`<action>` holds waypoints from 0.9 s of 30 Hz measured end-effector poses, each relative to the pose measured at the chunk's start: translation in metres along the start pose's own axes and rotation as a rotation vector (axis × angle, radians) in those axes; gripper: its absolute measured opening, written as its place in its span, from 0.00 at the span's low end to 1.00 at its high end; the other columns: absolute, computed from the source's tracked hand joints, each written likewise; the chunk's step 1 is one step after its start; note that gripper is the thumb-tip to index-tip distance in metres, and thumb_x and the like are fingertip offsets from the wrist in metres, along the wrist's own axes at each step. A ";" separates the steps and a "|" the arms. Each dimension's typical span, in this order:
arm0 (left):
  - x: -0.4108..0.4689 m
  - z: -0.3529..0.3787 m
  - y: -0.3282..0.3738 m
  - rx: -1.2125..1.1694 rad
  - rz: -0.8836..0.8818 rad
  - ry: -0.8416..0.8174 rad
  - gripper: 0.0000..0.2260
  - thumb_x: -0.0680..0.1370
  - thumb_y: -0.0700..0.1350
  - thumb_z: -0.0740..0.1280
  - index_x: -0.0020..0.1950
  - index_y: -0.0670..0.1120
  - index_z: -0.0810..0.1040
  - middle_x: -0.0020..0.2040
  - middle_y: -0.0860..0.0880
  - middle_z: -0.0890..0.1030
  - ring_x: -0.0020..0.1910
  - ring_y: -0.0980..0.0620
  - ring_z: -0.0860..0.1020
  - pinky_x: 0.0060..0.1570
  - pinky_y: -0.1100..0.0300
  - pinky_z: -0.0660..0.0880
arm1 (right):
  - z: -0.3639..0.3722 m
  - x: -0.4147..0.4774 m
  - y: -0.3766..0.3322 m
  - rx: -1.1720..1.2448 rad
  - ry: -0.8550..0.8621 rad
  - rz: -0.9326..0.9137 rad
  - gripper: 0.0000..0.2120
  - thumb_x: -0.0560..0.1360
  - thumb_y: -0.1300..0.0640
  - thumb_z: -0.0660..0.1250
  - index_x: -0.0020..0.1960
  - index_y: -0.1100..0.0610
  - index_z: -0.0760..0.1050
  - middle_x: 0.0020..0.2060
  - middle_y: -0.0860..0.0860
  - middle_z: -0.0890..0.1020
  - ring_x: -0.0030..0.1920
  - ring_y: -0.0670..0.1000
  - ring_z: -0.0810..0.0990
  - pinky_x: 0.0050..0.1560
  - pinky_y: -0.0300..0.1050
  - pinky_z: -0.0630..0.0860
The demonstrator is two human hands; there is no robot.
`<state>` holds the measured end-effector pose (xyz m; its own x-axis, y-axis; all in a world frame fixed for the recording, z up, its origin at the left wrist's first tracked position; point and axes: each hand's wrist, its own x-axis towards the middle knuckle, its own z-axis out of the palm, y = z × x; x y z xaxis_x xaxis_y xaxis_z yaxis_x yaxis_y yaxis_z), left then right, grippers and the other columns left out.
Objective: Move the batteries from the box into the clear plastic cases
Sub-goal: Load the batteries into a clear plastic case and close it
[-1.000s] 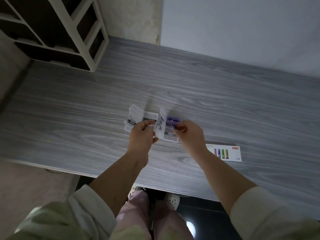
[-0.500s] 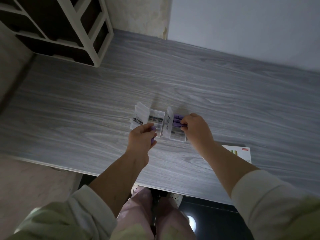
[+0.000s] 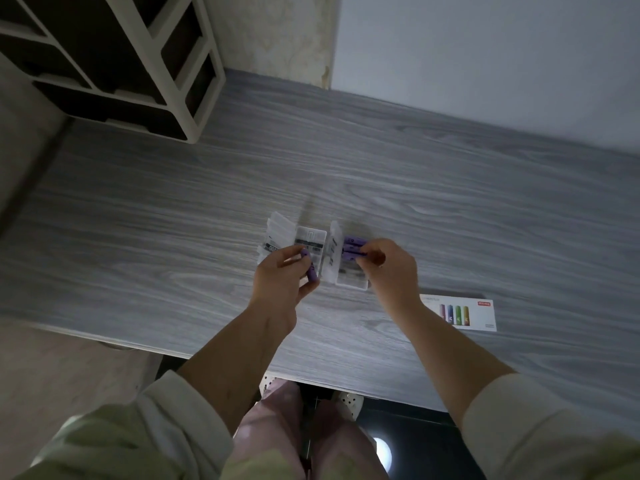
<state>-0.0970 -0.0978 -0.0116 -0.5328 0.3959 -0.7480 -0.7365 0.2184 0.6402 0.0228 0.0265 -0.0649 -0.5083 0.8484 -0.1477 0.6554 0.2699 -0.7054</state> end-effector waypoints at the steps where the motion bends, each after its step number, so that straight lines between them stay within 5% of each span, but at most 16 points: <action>1: -0.002 0.003 0.001 -0.004 0.016 -0.008 0.10 0.76 0.32 0.66 0.57 0.38 0.79 0.44 0.44 0.78 0.36 0.51 0.76 0.47 0.53 0.81 | -0.001 -0.004 -0.005 0.112 0.003 0.053 0.03 0.71 0.59 0.71 0.45 0.55 0.80 0.38 0.44 0.79 0.38 0.40 0.76 0.39 0.26 0.69; 7: -0.015 0.021 -0.002 0.099 0.099 -0.087 0.10 0.77 0.34 0.67 0.57 0.39 0.78 0.46 0.41 0.82 0.41 0.50 0.80 0.52 0.50 0.80 | -0.008 -0.039 -0.034 0.682 -0.188 0.272 0.04 0.76 0.60 0.68 0.45 0.56 0.81 0.35 0.49 0.83 0.33 0.43 0.79 0.35 0.38 0.76; 13: -0.022 0.026 -0.015 0.237 0.137 -0.094 0.07 0.75 0.35 0.69 0.51 0.45 0.79 0.51 0.42 0.82 0.49 0.48 0.82 0.46 0.58 0.80 | -0.011 -0.059 -0.025 0.850 -0.259 0.286 0.06 0.75 0.62 0.67 0.50 0.61 0.81 0.42 0.60 0.83 0.39 0.50 0.79 0.42 0.40 0.77; 19: -0.027 0.027 -0.026 0.291 0.092 -0.106 0.07 0.75 0.36 0.69 0.50 0.46 0.79 0.51 0.43 0.82 0.50 0.46 0.82 0.46 0.56 0.79 | -0.021 -0.064 -0.014 0.717 -0.292 0.285 0.07 0.74 0.62 0.70 0.51 0.63 0.81 0.38 0.54 0.84 0.36 0.45 0.80 0.39 0.35 0.77; 23: -0.023 0.025 -0.030 0.318 0.141 0.044 0.05 0.76 0.38 0.69 0.48 0.46 0.78 0.45 0.47 0.82 0.41 0.52 0.80 0.38 0.60 0.76 | -0.019 -0.047 -0.003 0.237 -0.195 0.158 0.06 0.73 0.54 0.70 0.47 0.55 0.82 0.38 0.47 0.83 0.39 0.46 0.80 0.42 0.39 0.75; 27: -0.014 0.020 -0.029 0.319 0.173 0.153 0.06 0.76 0.38 0.68 0.52 0.44 0.78 0.43 0.48 0.81 0.39 0.54 0.77 0.34 0.62 0.72 | -0.020 -0.025 0.001 -0.056 -0.133 0.018 0.04 0.74 0.57 0.68 0.48 0.55 0.80 0.42 0.48 0.81 0.43 0.46 0.77 0.45 0.36 0.69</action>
<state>-0.0594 -0.0916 -0.0163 -0.7113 0.3193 -0.6262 -0.4765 0.4359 0.7635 0.0466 0.0147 -0.0482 -0.5633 0.7864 -0.2535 0.6933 0.2830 -0.6628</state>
